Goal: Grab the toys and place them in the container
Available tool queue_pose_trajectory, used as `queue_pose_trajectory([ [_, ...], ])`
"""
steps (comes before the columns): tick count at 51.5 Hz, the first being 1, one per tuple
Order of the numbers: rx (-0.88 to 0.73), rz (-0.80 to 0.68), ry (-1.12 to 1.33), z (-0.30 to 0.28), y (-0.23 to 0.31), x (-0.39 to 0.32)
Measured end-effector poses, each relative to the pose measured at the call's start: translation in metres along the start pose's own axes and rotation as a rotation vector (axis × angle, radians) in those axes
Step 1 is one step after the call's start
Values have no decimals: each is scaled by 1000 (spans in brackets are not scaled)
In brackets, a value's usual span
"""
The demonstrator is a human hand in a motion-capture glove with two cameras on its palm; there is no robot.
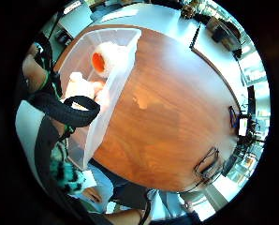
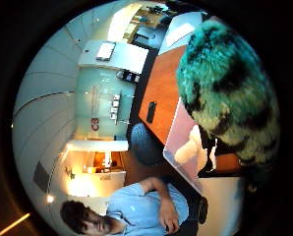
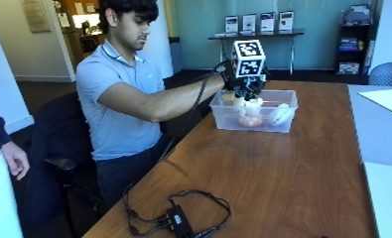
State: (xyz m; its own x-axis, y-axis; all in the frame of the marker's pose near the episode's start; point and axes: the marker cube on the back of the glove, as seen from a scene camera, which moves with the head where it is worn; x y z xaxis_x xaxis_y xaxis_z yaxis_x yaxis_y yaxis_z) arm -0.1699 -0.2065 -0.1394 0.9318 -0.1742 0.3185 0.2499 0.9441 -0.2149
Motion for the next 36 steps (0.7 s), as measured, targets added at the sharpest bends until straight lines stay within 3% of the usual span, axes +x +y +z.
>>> queue_pose_trajectory([
  [7, -154, 31, -105, 8, -1, 5],
  [14, 26, 11, -81, -4, 14, 14],
  [22, 197, 64, 144, -26, 49, 56],
  [36, 136, 244, 277, -11, 100, 149],
])
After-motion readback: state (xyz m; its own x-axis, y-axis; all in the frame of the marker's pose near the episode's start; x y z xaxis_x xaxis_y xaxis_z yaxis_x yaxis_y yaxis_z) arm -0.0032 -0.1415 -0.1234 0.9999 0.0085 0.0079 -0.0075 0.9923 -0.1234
